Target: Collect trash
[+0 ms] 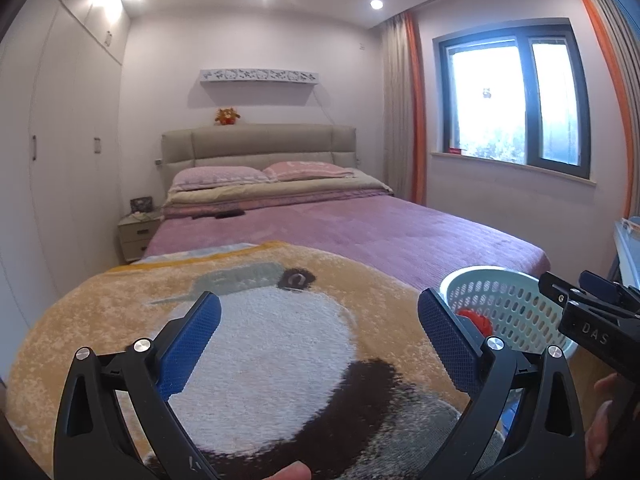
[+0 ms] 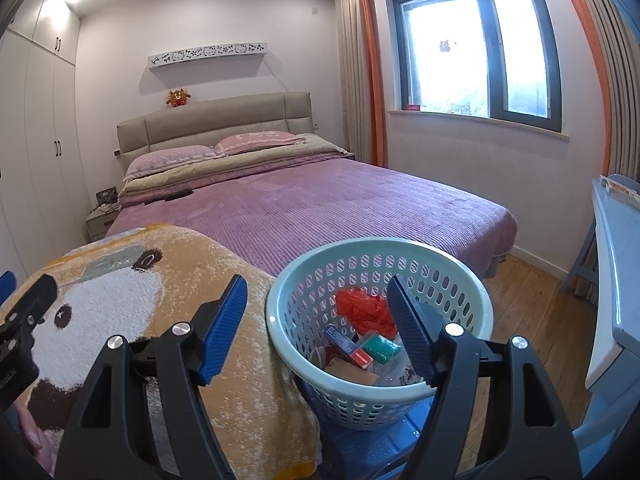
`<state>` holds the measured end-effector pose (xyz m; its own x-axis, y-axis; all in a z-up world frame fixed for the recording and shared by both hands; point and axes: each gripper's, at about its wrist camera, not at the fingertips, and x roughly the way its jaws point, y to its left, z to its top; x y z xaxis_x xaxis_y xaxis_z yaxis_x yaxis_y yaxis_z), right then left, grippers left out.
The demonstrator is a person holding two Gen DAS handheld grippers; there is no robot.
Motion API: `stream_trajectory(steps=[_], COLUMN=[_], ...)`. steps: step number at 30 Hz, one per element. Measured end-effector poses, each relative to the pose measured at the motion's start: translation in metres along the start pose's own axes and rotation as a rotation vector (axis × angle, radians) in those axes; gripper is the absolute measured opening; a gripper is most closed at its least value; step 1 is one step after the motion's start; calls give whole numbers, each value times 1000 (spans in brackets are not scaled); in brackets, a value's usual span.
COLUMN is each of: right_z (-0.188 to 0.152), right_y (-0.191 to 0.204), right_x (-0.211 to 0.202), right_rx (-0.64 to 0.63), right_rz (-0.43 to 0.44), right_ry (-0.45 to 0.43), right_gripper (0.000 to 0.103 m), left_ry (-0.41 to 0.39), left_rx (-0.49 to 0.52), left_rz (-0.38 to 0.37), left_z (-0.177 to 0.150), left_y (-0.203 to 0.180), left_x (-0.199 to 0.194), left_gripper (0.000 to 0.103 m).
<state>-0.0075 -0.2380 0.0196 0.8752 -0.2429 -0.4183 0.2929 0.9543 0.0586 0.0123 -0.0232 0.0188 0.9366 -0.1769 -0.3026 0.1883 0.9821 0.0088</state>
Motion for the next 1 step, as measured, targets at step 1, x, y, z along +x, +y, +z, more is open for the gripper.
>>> stream_trajectory(steps=[1], right_z=[1], right_y=[3], right_x=[0], right_rx=[2], right_rz=[4], right_ry=[2], right_gripper=[68], left_ry=[-5], left_rx=[-1], left_rz=[12], left_z=[1], left_y=[1], left_x=[-2], left_gripper=[96])
